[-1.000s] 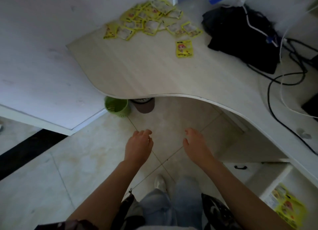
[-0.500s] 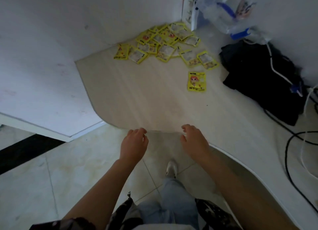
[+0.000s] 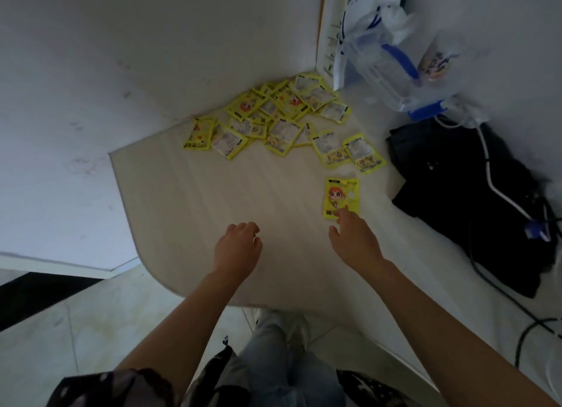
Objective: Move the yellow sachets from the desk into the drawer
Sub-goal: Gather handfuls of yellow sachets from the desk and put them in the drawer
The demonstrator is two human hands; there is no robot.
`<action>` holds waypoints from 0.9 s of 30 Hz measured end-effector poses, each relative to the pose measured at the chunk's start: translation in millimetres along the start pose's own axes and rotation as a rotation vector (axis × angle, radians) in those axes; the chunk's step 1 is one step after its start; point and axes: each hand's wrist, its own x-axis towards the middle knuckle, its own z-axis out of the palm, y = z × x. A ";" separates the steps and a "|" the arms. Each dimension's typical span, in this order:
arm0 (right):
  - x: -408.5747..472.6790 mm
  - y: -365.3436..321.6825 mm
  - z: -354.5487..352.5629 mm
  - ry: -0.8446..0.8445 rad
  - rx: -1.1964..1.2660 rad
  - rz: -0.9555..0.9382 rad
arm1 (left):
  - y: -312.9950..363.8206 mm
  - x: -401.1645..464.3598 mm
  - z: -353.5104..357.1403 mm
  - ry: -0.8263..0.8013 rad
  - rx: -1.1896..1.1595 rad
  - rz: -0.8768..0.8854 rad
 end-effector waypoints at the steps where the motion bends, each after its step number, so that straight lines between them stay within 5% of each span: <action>1: 10.1 -1.1 -0.5 -0.005 -0.002 0.033 | -1.3 12.9 -2.8 -0.005 0.015 0.007; 15: 110.9 -10.8 4.2 0.007 -0.057 0.622 | -50.7 186.4 -49.2 -0.105 0.163 -0.010; 27: 144.4 -12.2 -10.1 -0.078 -0.080 0.509 | -47.6 228.5 -38.8 -0.155 0.243 -0.006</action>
